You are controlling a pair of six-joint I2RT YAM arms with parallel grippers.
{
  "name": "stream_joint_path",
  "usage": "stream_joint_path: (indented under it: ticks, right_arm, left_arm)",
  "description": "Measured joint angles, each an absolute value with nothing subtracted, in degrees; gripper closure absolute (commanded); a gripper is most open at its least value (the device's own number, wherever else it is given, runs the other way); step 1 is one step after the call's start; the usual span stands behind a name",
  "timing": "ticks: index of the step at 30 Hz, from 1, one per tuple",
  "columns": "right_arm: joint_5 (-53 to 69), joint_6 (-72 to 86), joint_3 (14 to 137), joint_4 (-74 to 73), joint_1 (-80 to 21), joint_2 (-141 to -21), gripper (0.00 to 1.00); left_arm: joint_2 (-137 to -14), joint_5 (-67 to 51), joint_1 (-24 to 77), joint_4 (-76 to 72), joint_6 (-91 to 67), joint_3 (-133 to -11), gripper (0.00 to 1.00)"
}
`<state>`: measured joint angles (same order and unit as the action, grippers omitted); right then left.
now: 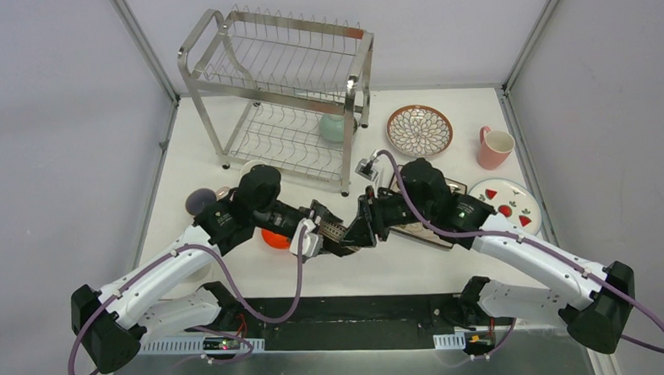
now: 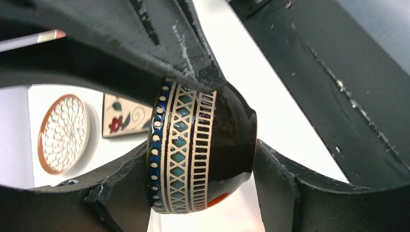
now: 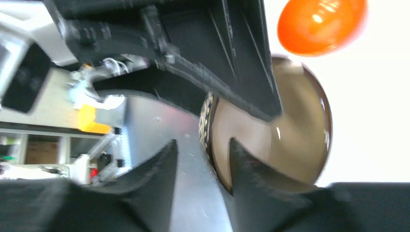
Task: Load the mixed dishes into the dish rack
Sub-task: Turn the bowl upside down on the dish rack.
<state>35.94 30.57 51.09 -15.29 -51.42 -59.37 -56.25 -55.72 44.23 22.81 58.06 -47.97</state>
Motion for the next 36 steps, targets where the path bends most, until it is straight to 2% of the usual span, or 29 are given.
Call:
stream_joint_path:
  ticks: [3, 6, 7, 16, 19, 29, 36]
  right_arm:
    - [35.8, 22.1, 51.3, -19.8, -50.0, -59.4, 0.48]
    - [36.0, 17.6, 51.2, -23.0, -49.1, -59.8, 0.55]
    - [36.1, 16.4, 51.2, -23.8, -49.1, -59.8, 0.55]
    - [35.1, 13.2, 51.2, -26.0, -48.8, -59.7, 0.19]
    - [32.1, 13.9, 51.2, -27.1, -48.7, -58.3, 0.01]
    - [19.6, 17.1, 51.2, -28.4, -48.6, -44.0, 0.0]
    - [14.8, 19.0, 50.7, -28.8, -48.6, -39.4, 0.0]
  left_arm:
    - [-56.3, -53.7, 43.4, 24.9, 57.8, -48.4, 0.73]
    - [-56.5, -52.4, 43.4, 26.0, 57.8, -48.4, 0.73]
    - [-56.7, -52.4, 43.4, 26.2, 57.8, -48.4, 0.73]
    - [-56.8, -50.5, 43.4, 27.4, 57.4, -48.4, 0.77]
    - [-56.9, -48.7, 43.4, 27.5, 56.3, -48.6, 0.78]
    - [-59.3, -44.8, 42.4, 27.4, 52.9, -49.4, 0.78]
    - [-61.2, -44.9, 36.3, 22.5, 46.0, -49.4, 0.79]
